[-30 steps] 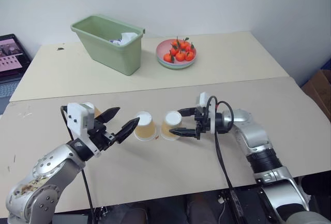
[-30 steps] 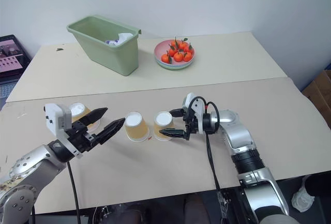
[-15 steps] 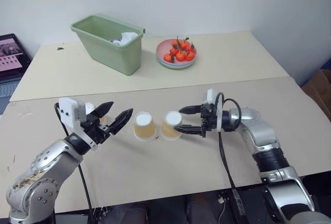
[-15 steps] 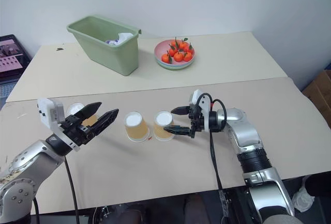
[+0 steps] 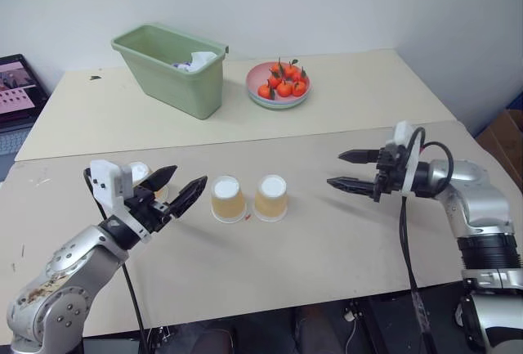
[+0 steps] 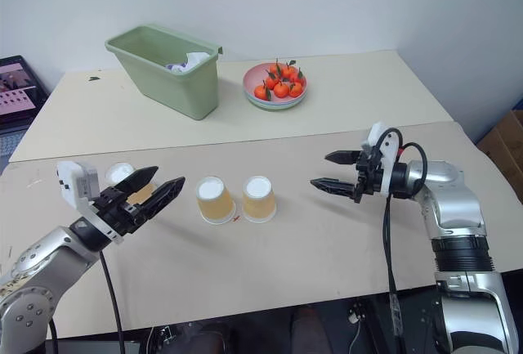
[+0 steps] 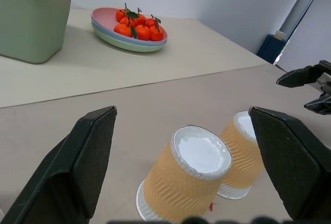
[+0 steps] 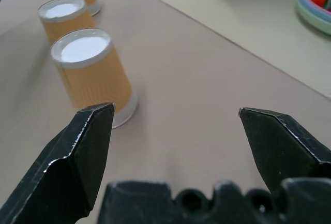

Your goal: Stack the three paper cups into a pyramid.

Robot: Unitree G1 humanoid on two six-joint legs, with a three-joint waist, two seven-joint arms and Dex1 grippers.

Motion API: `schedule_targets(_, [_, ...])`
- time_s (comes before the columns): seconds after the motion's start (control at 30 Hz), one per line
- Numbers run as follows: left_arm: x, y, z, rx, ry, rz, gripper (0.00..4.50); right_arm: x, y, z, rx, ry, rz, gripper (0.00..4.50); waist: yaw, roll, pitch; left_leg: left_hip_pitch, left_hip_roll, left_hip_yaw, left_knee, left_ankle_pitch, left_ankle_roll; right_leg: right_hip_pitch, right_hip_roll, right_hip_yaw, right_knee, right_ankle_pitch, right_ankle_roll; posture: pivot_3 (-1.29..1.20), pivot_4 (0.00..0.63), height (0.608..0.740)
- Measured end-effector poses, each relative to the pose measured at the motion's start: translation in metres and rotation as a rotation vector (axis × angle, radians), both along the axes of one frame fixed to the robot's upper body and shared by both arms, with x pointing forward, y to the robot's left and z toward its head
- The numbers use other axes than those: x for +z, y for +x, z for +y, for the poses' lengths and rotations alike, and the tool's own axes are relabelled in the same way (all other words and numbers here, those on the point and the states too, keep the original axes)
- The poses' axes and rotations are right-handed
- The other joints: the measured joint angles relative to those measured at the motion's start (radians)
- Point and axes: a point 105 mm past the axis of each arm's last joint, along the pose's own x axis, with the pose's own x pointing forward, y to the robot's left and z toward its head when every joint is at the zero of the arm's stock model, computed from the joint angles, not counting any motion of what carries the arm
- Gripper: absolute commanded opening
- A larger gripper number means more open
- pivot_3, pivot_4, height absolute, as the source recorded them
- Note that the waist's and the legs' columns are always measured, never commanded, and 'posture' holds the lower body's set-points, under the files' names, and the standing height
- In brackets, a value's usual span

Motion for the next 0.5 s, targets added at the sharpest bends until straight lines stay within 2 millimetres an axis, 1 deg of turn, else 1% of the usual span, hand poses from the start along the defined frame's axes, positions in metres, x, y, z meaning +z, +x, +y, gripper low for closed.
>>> schedule_targets(0.13, [-0.005,0.005,-0.001,-0.015,0.001,0.016,4.36,-0.012,-0.003,-0.001,-0.022,0.028,0.032,4.48,0.002,0.0,0.0,0.0,0.0,0.0,0.0,0.0,0.0,0.0,0.0,0.0,0.0,0.0,0.0,0.0,0.15,0.728])
schedule_targets(0.23, [-0.002,0.008,-0.004,-0.034,0.001,0.004,4.36,-0.016,0.003,-0.003,-0.086,0.016,0.015,4.48,0.001,0.0,0.0,0.0,0.0,0.0,0.0,0.0,0.0,0.0,0.0,0.0,0.0,0.0,0.0,0.0,0.15,0.728])
schedule_targets(0.3, [-0.002,0.008,-0.005,-0.04,0.009,0.0,4.36,-0.017,0.0,-0.003,-0.079,0.033,0.023,4.48,0.002,0.0,0.0,0.0,0.0,0.0,0.0,0.0,0.0,0.0,0.0,0.0,0.0,0.0,0.0,0.0,0.15,0.728])
schedule_targets(0.37, [-0.003,0.009,-0.006,-0.048,0.013,0.001,4.36,-0.019,-0.015,0.002,-0.009,0.067,0.041,3.98,0.003,0.0,0.0,0.0,0.0,0.0,0.0,0.0,0.0,0.0,0.0,0.0,0.0,0.0,0.0,0.0,0.15,0.728])
schedule_targets(0.4, [-0.003,0.009,-0.007,-0.049,0.013,0.001,4.36,-0.02,-0.019,0.004,0.011,0.072,0.046,3.8,0.003,0.0,0.0,-0.001,0.0,0.0,0.0,0.0,0.0,0.0,0.0,0.0,0.0,0.0,0.0,0.0,0.15,0.728])
schedule_targets(0.5, [-0.003,0.009,-0.007,-0.052,0.013,0.002,4.36,-0.022,-0.025,0.003,0.02,0.048,0.058,2.81,0.003,0.0,0.0,0.0,0.0,0.0,0.0,0.0,0.0,0.0,0.0,0.0,0.0,0.0,0.0,0.0,0.15,0.728])
